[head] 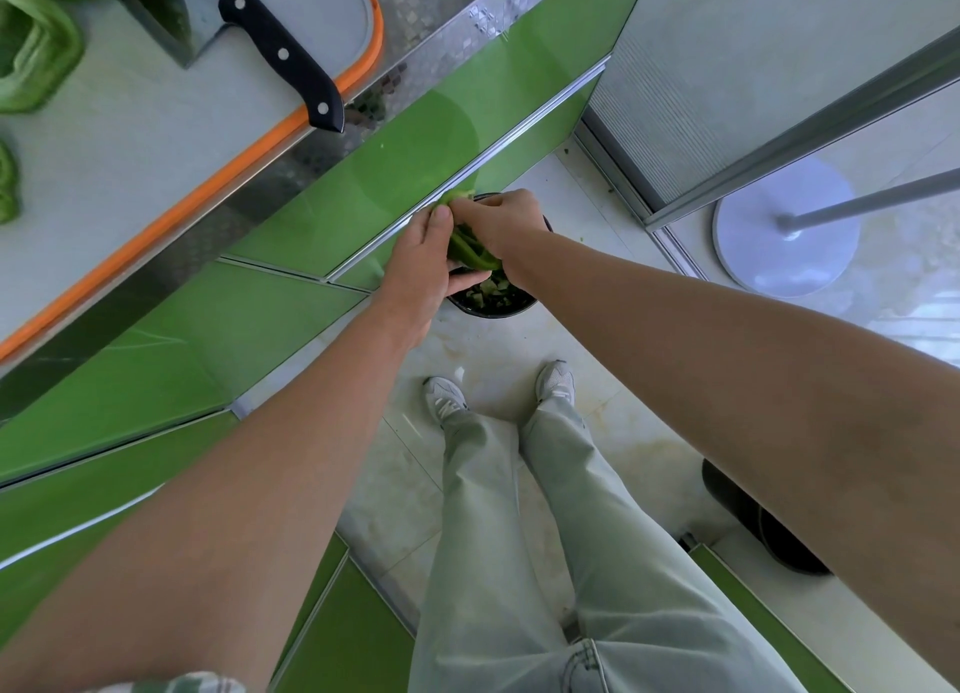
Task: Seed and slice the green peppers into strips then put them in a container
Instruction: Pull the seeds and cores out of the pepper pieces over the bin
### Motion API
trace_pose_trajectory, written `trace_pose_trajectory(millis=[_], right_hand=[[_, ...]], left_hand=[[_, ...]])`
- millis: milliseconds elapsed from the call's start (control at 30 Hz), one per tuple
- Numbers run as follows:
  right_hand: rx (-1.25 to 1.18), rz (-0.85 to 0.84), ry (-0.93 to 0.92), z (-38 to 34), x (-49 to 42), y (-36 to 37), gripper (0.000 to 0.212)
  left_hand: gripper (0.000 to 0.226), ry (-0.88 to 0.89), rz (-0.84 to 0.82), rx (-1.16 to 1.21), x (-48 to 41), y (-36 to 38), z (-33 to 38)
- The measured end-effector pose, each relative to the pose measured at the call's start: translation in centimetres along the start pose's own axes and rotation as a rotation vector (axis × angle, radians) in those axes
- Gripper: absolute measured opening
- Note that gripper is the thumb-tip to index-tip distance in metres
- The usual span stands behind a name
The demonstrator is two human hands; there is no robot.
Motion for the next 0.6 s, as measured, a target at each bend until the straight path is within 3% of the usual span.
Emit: trace_pose_trajectory(millis=[233, 400, 600], right_hand=[[0.041, 0.096, -0.102, 0.2, -0.6, 0.0, 0.017], [0.131, -0.001, -0.179, -0.2, -0.5, -0.6, 0.018], [0.123, 0.078, -0.168, 0.5, -1.2, -2.0, 0.025]], left_hand=[[0.024, -0.002, -0.034, -0.002, 0.1, 0.3, 0.3], [0.031, -0.068, 0.035, 0.142, 0.0, -0.1, -0.1], [0.029, -0.095, 0.099, 0.178, -0.2, -0.4, 0.0]])
Point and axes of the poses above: each hand's wrist, its own x-axis away from the middle knuckle, its own y-axis out of the palm, z = x × y, the point moved 4 cm from there along -x, towards the middle knuckle, and after that the axes turned 4 degrees about -y, right-handed, at the moved point
